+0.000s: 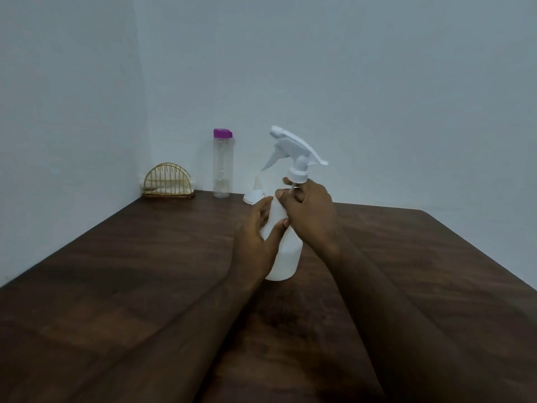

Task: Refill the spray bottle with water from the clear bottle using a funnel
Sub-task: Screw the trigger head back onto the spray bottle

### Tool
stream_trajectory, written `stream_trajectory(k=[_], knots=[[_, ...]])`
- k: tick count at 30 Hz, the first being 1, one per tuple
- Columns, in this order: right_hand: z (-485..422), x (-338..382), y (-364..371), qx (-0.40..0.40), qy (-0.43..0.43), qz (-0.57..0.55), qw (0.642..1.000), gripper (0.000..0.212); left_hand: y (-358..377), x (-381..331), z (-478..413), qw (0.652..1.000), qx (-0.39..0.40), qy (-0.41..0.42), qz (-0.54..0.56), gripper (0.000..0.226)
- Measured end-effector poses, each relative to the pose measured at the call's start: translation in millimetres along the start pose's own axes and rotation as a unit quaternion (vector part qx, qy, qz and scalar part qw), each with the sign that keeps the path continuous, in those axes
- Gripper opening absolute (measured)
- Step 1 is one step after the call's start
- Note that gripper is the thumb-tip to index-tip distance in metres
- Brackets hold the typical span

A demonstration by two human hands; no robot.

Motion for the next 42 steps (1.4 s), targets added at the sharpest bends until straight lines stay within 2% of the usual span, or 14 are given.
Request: stream_trajectory(k=[2,6,7,10,11,15,18,22,31,38,40,42], knots=[[3,-4,3,-0.005,0.012,-0.038,0.999,0.034,0,-1,-1,1.000,0.005,0.005,0.001,0.056],[6,-5,9,-0.008,0.011,-0.139,0.990,0.069,0,0,0,1.000,0.011,0.002,0.001,0.055],[6,-4,8,-0.018,0.007,-0.160,0.987,0.066,0,0,0,1.000,0.009,0.000,-0.001,0.055],[1,0,5,-0.052,-0.010,-0.176,0.983,0.032,1,0,-1,1.000,0.011,-0.008,-0.015,0.055],[-1,2,4,-0.059,-0.013,-0.170,0.984,0.029,1,0,0,1.000,0.011,-0.009,-0.018,0.055],[-4,-2,9,-0.020,-0.008,-0.144,0.989,0.026,2,4,0,1.000,0.011,-0.014,-0.010,0.050],[1,-13,18,0.031,-0.007,-0.133,0.991,0.022,0,1,1,1.000,0.009,-0.006,0.000,0.036],[2,-18,24,0.024,-0.015,-0.143,0.989,0.023,-1,-2,2,1.000,0.008,0.001,0.016,0.027],[1,-22,25,0.016,-0.025,-0.167,0.986,0.024,1,8,-3,1.000,0.011,-0.005,-0.012,0.048],[-6,-30,29,0.108,-0.018,-0.242,0.964,0.022,1,8,-3,1.000,0.002,-0.007,-0.024,0.050],[-5,-30,30,0.099,-0.027,-0.250,0.963,0.029,1,7,-4,1.000,-0.008,-0.008,-0.016,0.061],[-8,-30,29,0.093,-0.026,-0.259,0.961,0.027,0,5,-4,1.000,-0.019,-0.011,-0.008,0.080]])
Point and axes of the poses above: each hand's wrist, its own z-axis away from the middle knuckle, its own y-axis out of the palm, x = y × z, the point moved 8 cm from there along -z, towards the middle knuckle, and after that the axes turned 9 degrees about x, right-handed, at the moved point
